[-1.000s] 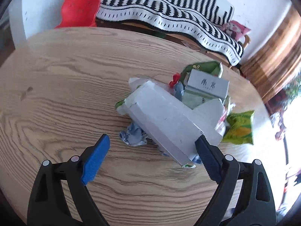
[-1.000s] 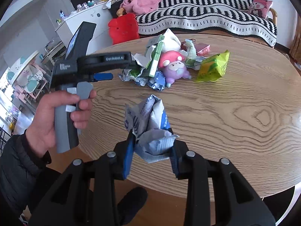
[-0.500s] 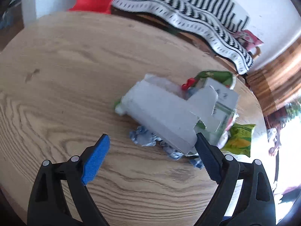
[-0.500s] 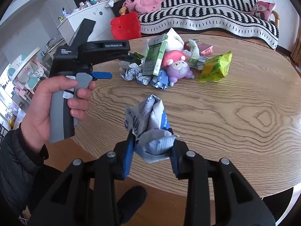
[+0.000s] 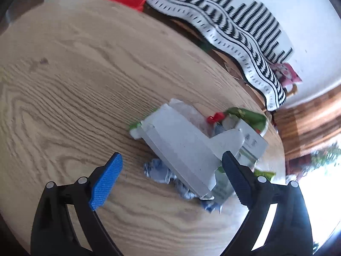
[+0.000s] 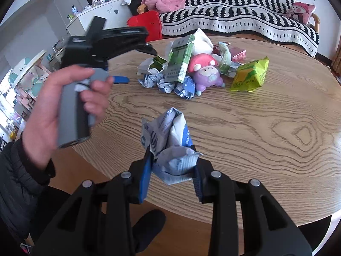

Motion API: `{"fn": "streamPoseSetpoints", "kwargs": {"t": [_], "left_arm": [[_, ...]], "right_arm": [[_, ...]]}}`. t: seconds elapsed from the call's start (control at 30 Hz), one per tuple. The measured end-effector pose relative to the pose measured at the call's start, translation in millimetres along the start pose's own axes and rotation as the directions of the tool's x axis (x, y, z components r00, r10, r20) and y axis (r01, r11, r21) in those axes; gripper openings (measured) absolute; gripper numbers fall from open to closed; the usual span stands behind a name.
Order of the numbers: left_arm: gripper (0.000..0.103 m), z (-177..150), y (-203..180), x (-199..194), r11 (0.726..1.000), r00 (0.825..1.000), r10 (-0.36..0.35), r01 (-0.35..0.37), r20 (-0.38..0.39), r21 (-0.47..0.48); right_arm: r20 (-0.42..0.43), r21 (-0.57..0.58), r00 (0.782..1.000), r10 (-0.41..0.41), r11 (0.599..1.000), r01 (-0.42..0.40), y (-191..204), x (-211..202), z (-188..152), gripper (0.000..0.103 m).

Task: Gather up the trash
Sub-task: 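Grasp the white paper box with the left tool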

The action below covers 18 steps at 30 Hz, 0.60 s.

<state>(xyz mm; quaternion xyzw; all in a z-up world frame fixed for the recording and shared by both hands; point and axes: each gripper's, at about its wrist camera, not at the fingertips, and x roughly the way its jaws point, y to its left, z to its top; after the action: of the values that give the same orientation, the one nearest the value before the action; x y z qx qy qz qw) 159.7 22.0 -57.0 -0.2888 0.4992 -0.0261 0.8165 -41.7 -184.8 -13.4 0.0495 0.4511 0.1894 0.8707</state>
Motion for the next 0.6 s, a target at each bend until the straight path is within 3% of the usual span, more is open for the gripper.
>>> {"fn": "streamPoseSetpoints", "kwargs": {"t": [0.1, 0.17, 0.23, 0.4, 0.6], "left_arm": [[0.089, 6.9, 1.6, 9.5, 0.999, 1.000, -0.024, 0.024, 0.002, -0.042], [0.076, 8.4, -2.7, 7.7, 1.000, 0.999, -0.020, 0.020, 0.032, -0.008], [0.054, 8.0, -7.4, 5.3, 1.000, 0.999, -0.019, 0.018, 0.047, 0.020], [0.025, 7.9, -9.6, -7.1, 0.998, 0.996, -0.027, 0.023, 0.079, 0.058], [0.018, 3.4, -24.3, -38.7, 0.986, 0.985, -0.012, -0.018, 0.173, 0.168]], "right_arm": [[-0.001, 0.000, 1.000, -0.001, 1.000, 0.001, -0.4, 1.0, 0.3, 0.034], [0.000, 0.001, 1.000, -0.002, 1.000, 0.002, -2.0, 0.6, 0.3, 0.034], [0.000, 0.000, 1.000, -0.005, 1.000, 0.005, -5.0, -0.8, 0.0, 0.034], [0.011, 0.018, 1.000, -0.017, 1.000, 0.017, -7.7, -2.7, 0.1, 0.034], [0.048, 0.060, 0.997, -0.053, 0.997, 0.050, -22.6, -21.7, -5.0, 0.034]]}}
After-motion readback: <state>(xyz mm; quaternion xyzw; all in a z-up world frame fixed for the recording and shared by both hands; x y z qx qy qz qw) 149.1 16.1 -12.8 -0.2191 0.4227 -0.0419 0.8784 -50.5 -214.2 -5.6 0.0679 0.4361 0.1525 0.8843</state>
